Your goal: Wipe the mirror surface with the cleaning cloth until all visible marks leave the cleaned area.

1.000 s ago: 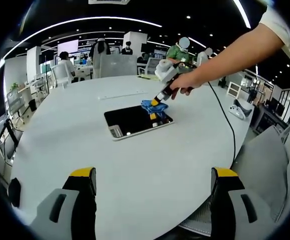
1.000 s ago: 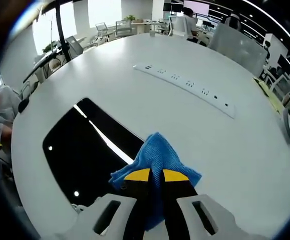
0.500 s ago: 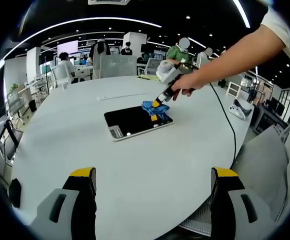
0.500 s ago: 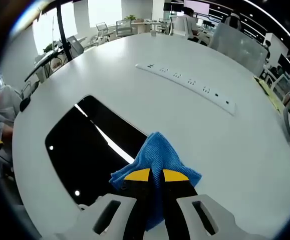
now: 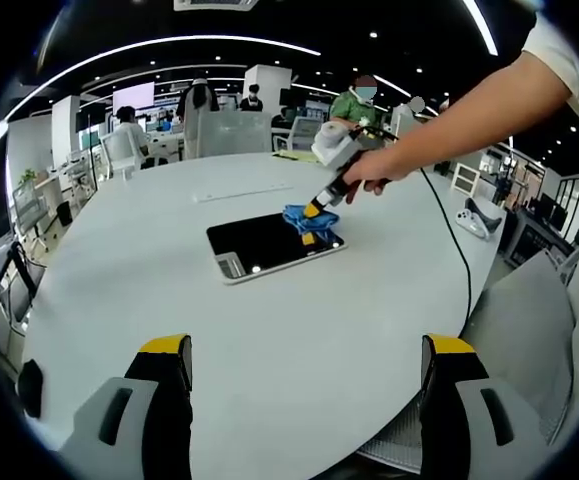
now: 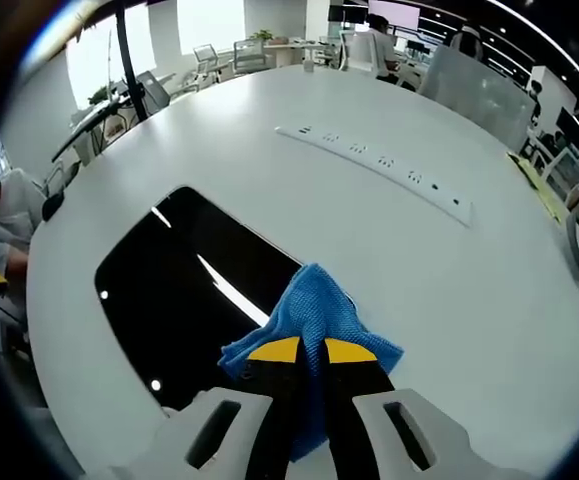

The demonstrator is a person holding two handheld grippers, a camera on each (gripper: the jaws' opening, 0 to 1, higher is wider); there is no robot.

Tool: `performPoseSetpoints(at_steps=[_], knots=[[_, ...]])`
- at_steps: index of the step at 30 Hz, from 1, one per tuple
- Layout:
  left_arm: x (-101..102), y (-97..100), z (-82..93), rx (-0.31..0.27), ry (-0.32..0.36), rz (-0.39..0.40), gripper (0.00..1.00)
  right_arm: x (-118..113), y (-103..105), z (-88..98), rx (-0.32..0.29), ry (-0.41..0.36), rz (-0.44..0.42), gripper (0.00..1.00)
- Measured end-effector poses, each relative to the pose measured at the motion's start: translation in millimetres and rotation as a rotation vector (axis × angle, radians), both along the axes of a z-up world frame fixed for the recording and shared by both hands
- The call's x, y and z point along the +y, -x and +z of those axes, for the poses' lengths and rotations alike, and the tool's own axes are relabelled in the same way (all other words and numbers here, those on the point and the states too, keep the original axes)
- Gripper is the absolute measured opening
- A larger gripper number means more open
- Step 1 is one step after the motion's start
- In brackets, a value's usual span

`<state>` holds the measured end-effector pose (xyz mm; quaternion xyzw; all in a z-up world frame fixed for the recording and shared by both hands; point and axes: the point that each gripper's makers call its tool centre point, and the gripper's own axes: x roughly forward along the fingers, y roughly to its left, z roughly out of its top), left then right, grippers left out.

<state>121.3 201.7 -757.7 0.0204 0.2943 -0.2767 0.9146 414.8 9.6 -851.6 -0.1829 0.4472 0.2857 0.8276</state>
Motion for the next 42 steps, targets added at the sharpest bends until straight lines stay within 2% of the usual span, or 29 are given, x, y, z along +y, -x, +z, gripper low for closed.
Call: performPoseSetpoints(at_steps=[24,31,42], knots=[[1,1.3,0.8,-0.005,0.002,0.002,0.96,0,4,-0.6,0.003,0.006,0.003,0.03],[2,3.1,-1.1,0.000,0.004,0.007,0.96,17,5,-0.3,0.000,0.004,0.027,0.03],[5,3.8,-1.8,0.001,0.006,0.013,0.96,18,3,-0.7,0.000,0.000,0.025,0.03]])
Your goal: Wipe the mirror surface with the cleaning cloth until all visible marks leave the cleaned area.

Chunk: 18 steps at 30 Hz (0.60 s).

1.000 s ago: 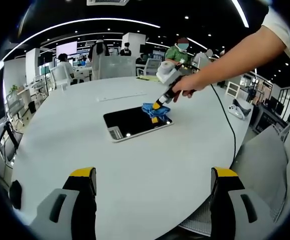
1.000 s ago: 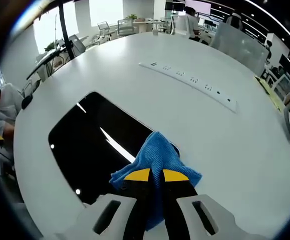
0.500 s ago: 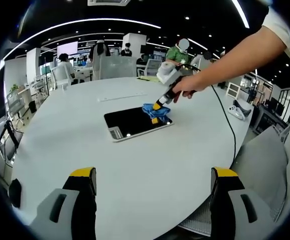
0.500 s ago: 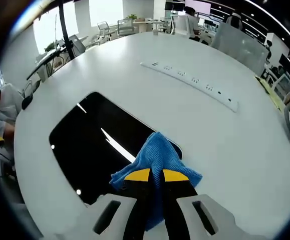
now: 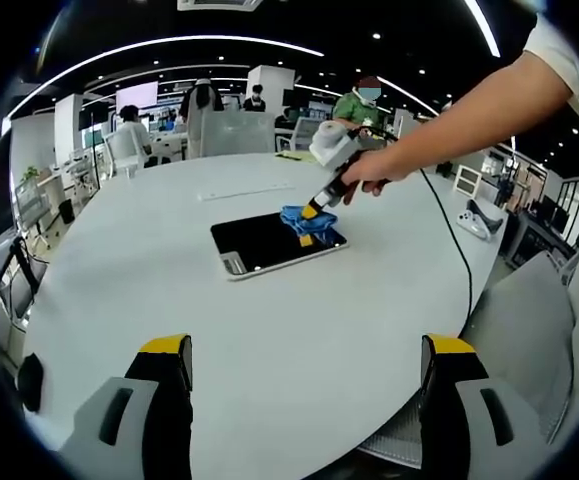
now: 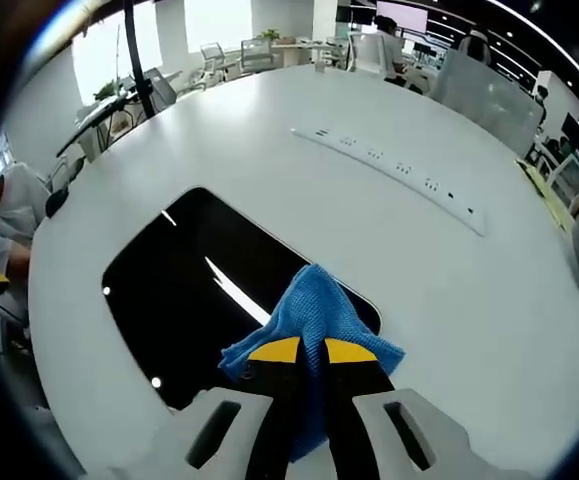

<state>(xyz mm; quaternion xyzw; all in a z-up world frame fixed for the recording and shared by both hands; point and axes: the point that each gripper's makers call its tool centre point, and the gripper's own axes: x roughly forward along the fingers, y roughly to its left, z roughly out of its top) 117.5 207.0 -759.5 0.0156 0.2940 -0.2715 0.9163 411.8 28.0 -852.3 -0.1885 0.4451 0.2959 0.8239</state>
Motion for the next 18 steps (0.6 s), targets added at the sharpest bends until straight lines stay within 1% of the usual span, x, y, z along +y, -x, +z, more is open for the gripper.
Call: performPoseSetpoints(at_steps=[18], knots=[[0.3,2.1,-0.7,0.002,-0.002,0.003,0.96,1.3,1.3,0.4,0.000,-0.002,0.006,0.03]])
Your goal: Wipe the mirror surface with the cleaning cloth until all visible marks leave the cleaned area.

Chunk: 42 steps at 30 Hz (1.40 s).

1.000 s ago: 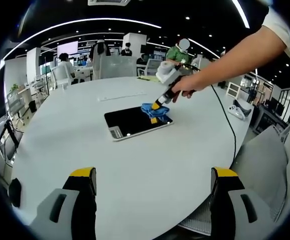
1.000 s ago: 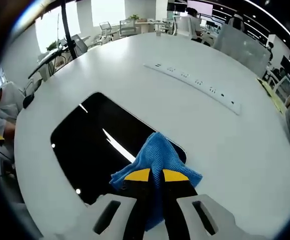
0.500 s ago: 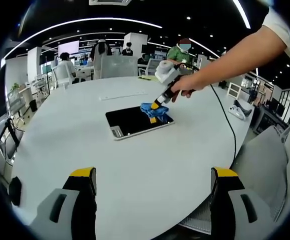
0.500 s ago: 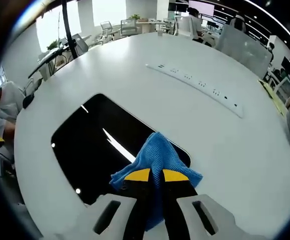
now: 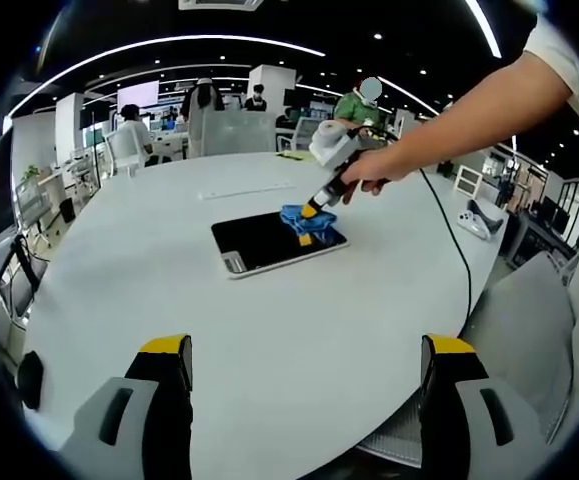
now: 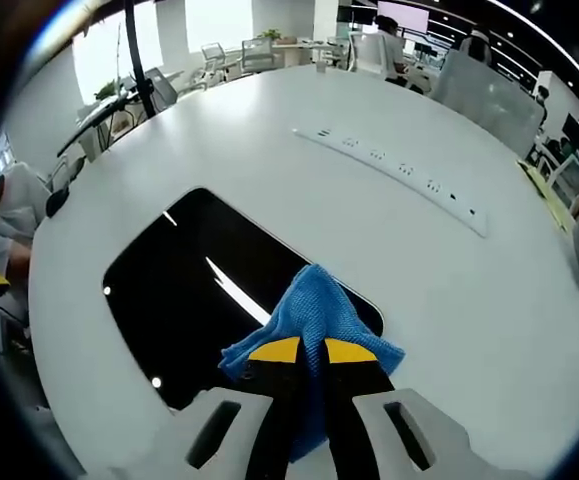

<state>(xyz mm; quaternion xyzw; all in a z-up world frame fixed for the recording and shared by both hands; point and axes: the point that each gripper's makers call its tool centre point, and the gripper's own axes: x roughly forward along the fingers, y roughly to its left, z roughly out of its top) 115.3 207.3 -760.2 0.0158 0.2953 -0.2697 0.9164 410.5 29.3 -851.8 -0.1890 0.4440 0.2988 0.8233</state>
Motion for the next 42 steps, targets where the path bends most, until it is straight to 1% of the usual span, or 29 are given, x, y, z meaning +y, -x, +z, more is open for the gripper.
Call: performPoseSetpoints(at_steps=[8,14,27,36,42], knots=[[-1,0.2,-0.1,0.002,0.001,-0.001,0.96,2,4,1.5,-0.003,-0.003,-0.003,0.03],[0,0.0,0.2,0.000,0.000,0.001,0.96,7,2,0.9,-0.001,-0.009,0.009,0.03],[1,-0.2,-0.8,0.003,-0.003,0.000,0.96,10,0,0.2,-0.004,-0.014,0.022,0.03],[3,0.0,-1.6,0.004,-0.003,0.008,0.96,19,1,-0.3,-0.005,-0.023,0.034,0.03],[2,-0.6,-0.8,0.003,-0.003,0.008,0.96,29,1,-0.1,-0.005,-0.025,0.049,0.03]])
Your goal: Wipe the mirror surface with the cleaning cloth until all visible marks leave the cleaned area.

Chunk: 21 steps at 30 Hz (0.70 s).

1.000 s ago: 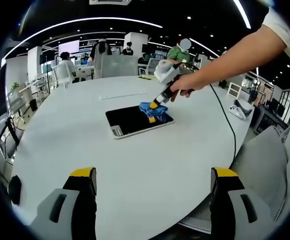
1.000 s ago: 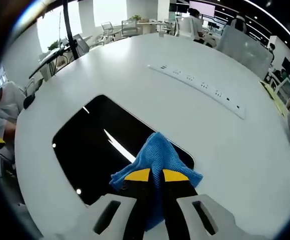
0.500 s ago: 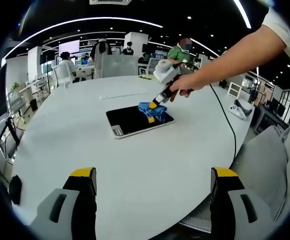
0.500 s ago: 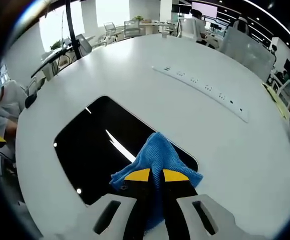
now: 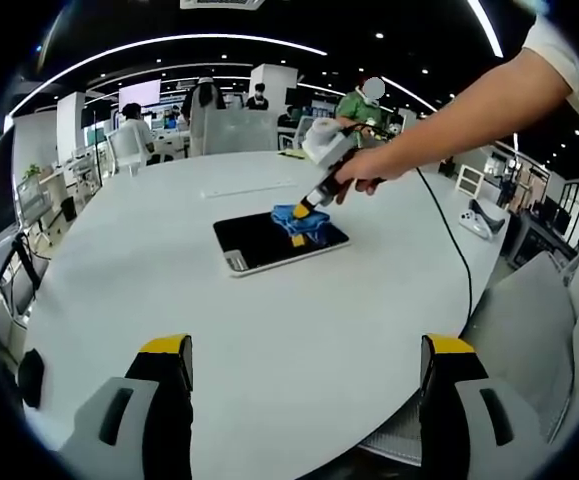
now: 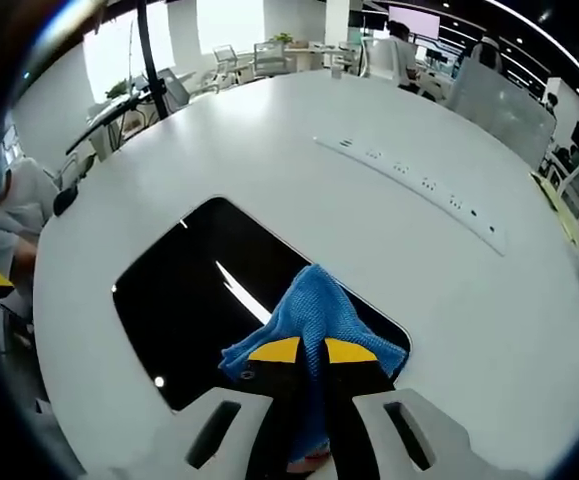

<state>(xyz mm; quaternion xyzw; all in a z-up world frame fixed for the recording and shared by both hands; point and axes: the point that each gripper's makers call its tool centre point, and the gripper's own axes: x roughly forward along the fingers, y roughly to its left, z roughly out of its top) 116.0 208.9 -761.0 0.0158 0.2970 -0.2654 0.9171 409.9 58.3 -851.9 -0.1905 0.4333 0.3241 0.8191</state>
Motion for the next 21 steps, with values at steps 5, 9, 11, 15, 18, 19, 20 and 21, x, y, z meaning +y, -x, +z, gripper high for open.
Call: performPoseSetpoints(at_steps=[5,9,11,15,18,19,20,21], knots=[[1,-0.1,0.6,-0.002,-0.003,-0.001,0.96,8,2,0.5,-0.001,-0.008,0.006,0.03],[3,0.7,-1.0,0.001,-0.007,0.002,0.96,13,2,0.7,0.000,-0.009,0.011,0.03],[3,1.2,-1.7,0.003,-0.008,0.000,0.95,15,1,0.2,0.001,-0.010,0.013,0.03],[2,1.1,-1.4,0.001,-0.005,-0.001,0.95,18,0,-0.4,-0.002,-0.012,0.014,0.03],[1,0.9,-1.4,0.001,-0.002,0.001,0.95,23,0,-0.2,-0.005,-0.013,0.017,0.03],[1,0.9,-1.5,0.001,-0.002,0.000,0.95,23,0,-0.3,-0.005,-0.013,0.018,0.03],[1,1.0,-1.8,0.000,-0.002,-0.001,0.95,25,0,-0.6,-0.005,-0.011,0.022,0.03],[1,1.0,-2.0,0.000,-0.002,0.000,0.95,27,-1,-0.9,-0.004,-0.011,0.024,0.03]])
